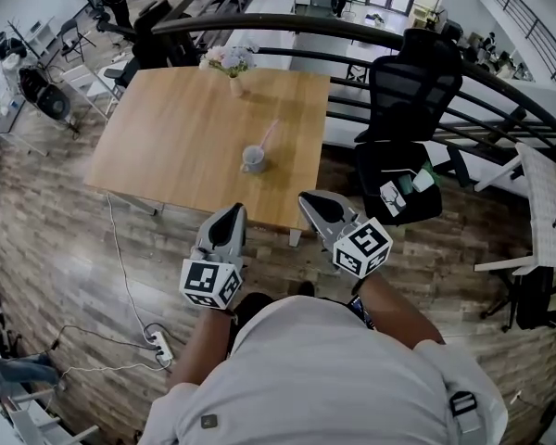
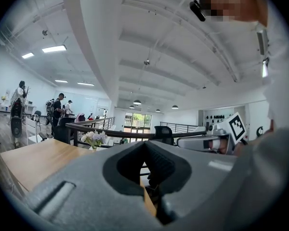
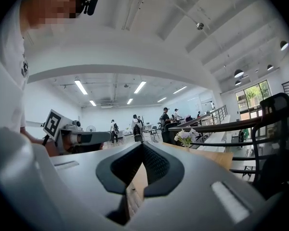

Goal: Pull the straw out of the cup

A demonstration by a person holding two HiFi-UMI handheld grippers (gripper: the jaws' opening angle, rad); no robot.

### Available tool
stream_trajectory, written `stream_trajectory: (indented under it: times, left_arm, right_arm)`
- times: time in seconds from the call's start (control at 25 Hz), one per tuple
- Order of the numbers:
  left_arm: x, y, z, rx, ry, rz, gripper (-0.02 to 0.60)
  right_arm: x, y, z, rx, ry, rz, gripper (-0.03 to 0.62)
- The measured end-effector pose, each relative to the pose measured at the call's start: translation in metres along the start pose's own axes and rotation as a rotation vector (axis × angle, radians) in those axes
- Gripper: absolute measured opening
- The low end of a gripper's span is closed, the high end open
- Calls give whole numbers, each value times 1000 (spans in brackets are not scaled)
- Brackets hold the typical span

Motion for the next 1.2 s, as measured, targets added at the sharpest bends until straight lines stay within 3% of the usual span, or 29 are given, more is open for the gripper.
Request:
stream_trajectory:
  times: [0.52,0.72,1.2]
  left_arm:
    - [-44,-6,-87,-33,-45,11,5]
    - [-85,-3,-132,-73,-79,13,5]
    - [-185,-47,-213,-192,-155,30,5]
  right_arm:
    - [72,-12,-51,-45,-53,-60,31]
    - [107,-14,-100,-71,-79,-109,48]
    - [177,-78,-211,-182,-137,-277,107]
Point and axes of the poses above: the fingertips, and each gripper's own axes: z backward along the fingers, x to its right, y out of its top, the point moved 4 cm from there along z, backward along the fingers, and after that the axes turned 1 degree about -y, right-handed, at the moved point
